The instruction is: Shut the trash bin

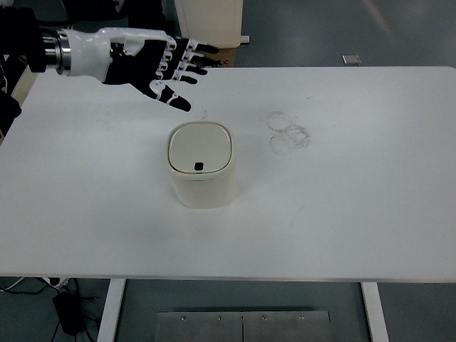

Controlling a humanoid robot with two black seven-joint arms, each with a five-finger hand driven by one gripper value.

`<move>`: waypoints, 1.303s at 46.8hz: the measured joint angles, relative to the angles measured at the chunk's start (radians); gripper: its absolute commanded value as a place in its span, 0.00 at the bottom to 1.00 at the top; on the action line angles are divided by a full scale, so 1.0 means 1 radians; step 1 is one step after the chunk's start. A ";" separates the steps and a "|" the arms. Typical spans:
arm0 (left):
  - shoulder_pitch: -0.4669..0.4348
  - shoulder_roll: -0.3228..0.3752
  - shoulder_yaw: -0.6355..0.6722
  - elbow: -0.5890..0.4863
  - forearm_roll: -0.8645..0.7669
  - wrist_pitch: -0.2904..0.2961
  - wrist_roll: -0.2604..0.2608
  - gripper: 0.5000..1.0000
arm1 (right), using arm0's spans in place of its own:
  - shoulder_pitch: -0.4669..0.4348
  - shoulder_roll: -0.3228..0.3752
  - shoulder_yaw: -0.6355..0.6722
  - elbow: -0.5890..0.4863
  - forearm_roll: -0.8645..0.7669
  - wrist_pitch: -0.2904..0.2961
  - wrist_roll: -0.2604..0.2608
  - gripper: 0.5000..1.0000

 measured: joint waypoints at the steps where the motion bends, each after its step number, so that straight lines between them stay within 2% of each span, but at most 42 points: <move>1: 0.011 0.000 -0.024 0.016 -0.002 0.000 -0.012 1.00 | 0.000 0.000 -0.001 0.000 0.000 0.000 0.000 0.99; 5: 0.047 0.001 -0.088 0.068 -0.005 0.000 -0.040 1.00 | 0.000 0.000 -0.001 0.000 0.000 0.000 0.000 0.99; 10: 0.105 -0.004 -0.154 0.122 -0.017 0.000 -0.052 1.00 | 0.000 0.000 0.000 0.000 0.000 0.000 0.000 0.99; 18: 0.182 -0.009 -0.281 0.214 -0.135 0.005 -0.083 1.00 | 0.000 0.000 0.000 0.000 0.000 0.000 0.000 0.99; 25: 0.220 -0.025 -0.298 0.294 -0.238 0.013 -0.089 1.00 | 0.000 0.000 0.000 0.000 0.000 0.000 0.000 0.99; 33: 0.281 -0.049 -0.324 0.373 -0.332 0.014 -0.144 1.00 | 0.000 0.000 0.000 0.000 0.000 0.000 0.000 0.99; 47: 0.461 -0.170 -0.511 0.544 -0.395 0.012 -0.150 1.00 | 0.000 0.000 0.000 0.000 0.000 0.000 0.000 0.99; 61: 0.614 -0.303 -0.650 0.643 -0.391 -0.014 -0.151 1.00 | 0.001 0.000 0.003 0.000 -0.003 0.001 0.000 0.99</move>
